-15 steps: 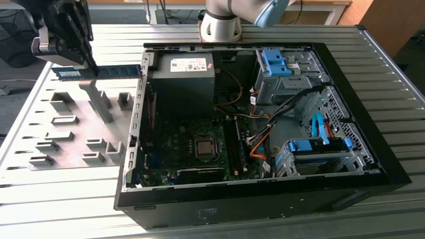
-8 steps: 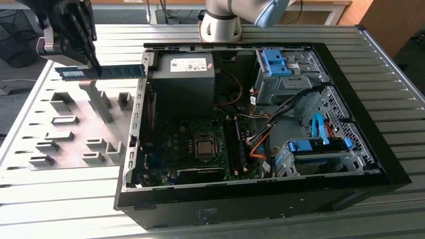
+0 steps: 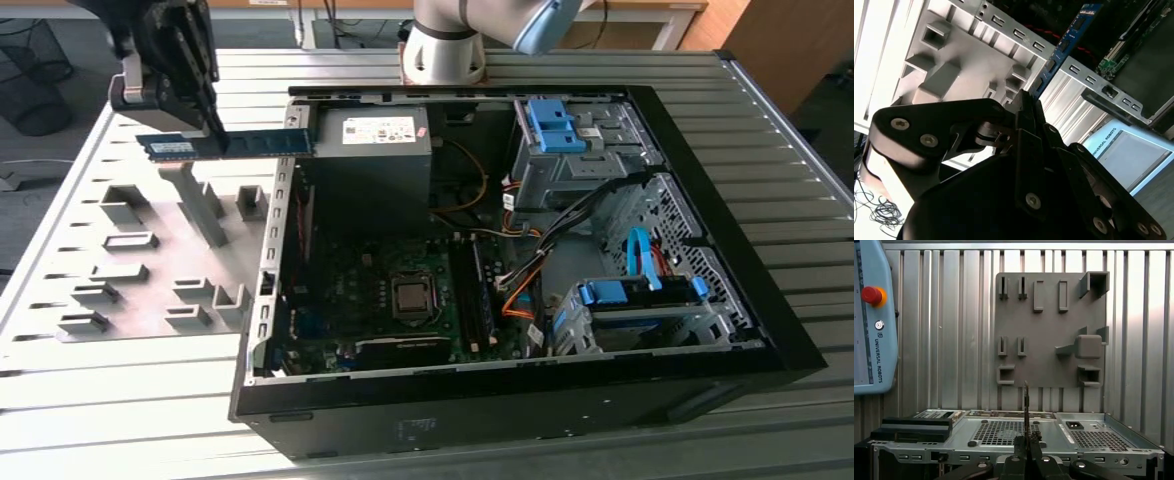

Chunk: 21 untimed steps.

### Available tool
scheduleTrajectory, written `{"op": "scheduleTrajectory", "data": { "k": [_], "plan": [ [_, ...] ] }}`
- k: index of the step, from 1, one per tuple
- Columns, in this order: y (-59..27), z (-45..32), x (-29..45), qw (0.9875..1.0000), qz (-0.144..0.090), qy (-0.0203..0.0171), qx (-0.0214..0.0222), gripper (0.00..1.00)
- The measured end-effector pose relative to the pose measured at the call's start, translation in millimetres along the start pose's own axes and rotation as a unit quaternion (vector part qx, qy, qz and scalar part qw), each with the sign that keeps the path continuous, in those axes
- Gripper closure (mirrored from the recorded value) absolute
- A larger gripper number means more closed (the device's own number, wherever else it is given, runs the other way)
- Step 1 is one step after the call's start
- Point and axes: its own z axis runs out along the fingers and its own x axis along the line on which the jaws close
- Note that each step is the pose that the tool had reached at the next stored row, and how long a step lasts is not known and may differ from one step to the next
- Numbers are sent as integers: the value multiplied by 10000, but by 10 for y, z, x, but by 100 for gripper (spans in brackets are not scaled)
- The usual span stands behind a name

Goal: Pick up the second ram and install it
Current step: 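Pick up the second ram and move it above second insertion slot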

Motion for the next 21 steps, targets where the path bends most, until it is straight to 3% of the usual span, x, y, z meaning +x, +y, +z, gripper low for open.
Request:
{"op": "scheduleTrajectory", "data": {
  "k": [11, 21],
  "plan": [
    [-209, 5, 0, 10000, 0, 0, 0, 86],
    [-587, 16, 0, 10000, 0, 0, -1, 86]
  ]
}}
